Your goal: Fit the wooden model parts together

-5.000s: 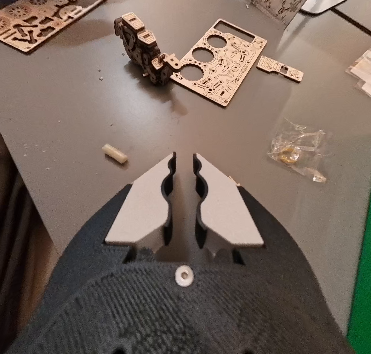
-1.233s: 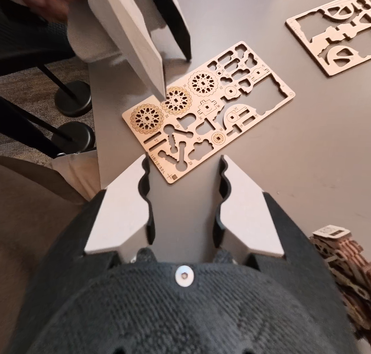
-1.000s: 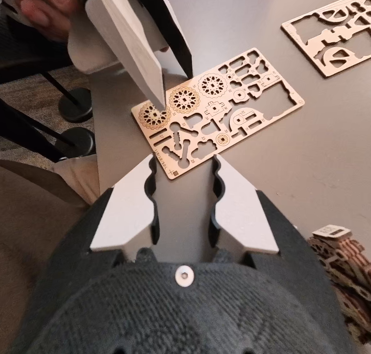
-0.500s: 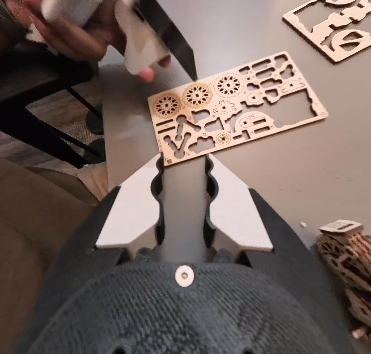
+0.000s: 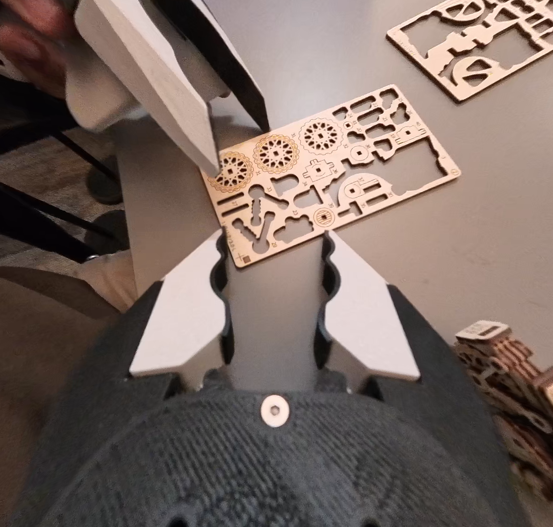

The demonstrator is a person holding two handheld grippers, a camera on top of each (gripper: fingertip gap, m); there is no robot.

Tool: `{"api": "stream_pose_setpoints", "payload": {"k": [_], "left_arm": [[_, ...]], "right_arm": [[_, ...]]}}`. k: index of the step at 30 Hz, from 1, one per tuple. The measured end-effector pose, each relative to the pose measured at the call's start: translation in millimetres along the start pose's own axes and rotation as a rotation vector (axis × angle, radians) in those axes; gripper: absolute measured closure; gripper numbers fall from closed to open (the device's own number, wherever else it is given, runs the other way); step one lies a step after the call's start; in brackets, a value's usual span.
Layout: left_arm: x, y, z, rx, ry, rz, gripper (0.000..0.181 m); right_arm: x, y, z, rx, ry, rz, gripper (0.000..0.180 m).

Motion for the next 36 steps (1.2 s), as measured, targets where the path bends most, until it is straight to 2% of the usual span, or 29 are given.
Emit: {"api": "stream_pose_setpoints", "payload": {"k": [1, 7, 14, 20, 26, 27, 28, 30, 33, 36], "left_arm": [[-1, 2, 0, -0.008, 0.004, 0.021, 0.083], [-9, 1, -8, -0.159, 0.04, 0.195, 0.085], [-13, 8, -14, -0.204, 0.084, 0.282, 0.079], [-26, 11, -26, -0.308, 0.148, 0.449, 0.083], [-31, 15, -33, -0.348, 0.198, 0.528, 0.093], [-32, 17, -34, -0.348, 0.2, 0.546, 0.096], [-33, 23, -33, -0.346, 0.18, 0.596, 0.1], [-30, 36, -30, -0.352, 0.136, 0.681, 0.1], [-11, 41, -19, -0.287, 0.065, 0.585, 0.104], [-18, 41, -24, -0.251, 0.111, 0.545, 0.104]], "right_arm": [[0, 0, 0, -0.015, -0.006, 0.009, 0.117], [-2, 3, 1, -0.004, -0.002, 0.01, 0.119], [-7, 6, 3, 0.018, 0.007, 0.005, 0.119], [-10, 9, 3, 0.07, 0.029, -0.034, 0.119], [-13, 9, 2, 0.1, 0.054, -0.07, 0.122], [-13, 9, 2, 0.098, 0.055, -0.071, 0.123], [-12, 7, 2, 0.094, 0.051, -0.086, 0.132], [-9, 1, 2, 0.085, 0.034, -0.116, 0.13], [-5, -5, 2, 0.037, 0.016, -0.101, 0.131], [-5, -6, 3, 0.008, 0.007, -0.081, 0.13]]}}
Point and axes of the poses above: each gripper's, where its closed fingertips meet, x out along the fingers, z out of its underside, y = z × x across the jaws, the point moved 3 cm from there along -x, back along the fingers, and after that the axes turned 9 degrees about -z, right-handed, at the moved point
